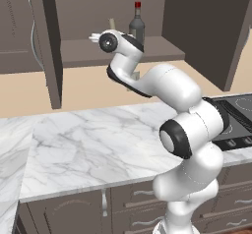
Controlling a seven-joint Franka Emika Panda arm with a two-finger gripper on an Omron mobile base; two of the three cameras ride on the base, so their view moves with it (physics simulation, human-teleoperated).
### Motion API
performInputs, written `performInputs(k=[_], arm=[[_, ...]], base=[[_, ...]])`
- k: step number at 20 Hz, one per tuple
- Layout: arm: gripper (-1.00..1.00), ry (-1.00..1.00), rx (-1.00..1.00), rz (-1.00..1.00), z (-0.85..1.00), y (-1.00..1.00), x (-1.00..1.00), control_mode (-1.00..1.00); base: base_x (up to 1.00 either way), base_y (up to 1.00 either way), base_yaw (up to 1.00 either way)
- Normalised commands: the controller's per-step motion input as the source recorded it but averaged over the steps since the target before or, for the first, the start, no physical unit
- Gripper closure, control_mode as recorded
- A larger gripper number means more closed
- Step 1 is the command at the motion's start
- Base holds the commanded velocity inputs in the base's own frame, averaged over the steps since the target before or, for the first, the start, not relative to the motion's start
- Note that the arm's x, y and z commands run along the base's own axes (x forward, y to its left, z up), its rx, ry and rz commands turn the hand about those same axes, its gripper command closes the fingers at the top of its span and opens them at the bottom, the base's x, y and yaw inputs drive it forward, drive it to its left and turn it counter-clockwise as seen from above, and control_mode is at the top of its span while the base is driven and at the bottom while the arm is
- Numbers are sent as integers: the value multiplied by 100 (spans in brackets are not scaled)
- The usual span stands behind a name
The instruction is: Get the candle and the liquor from the cabinet and move them to the dining counter.
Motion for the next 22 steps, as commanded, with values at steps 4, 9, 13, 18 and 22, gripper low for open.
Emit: performInputs(k=[4,9,13,18,22], arm=[[100,0,0,0,0,0,0,-100],[100,0,0,0,0,0,0,-100],[100,0,0,0,2,5,0,-100],[100,0,0,0,0,3,0,-100],[100,0,0,0,0,0,0,-100]], base=[[0,0,0],[0,0,0],[0,0,0],[0,0,0],[0,0,0]])
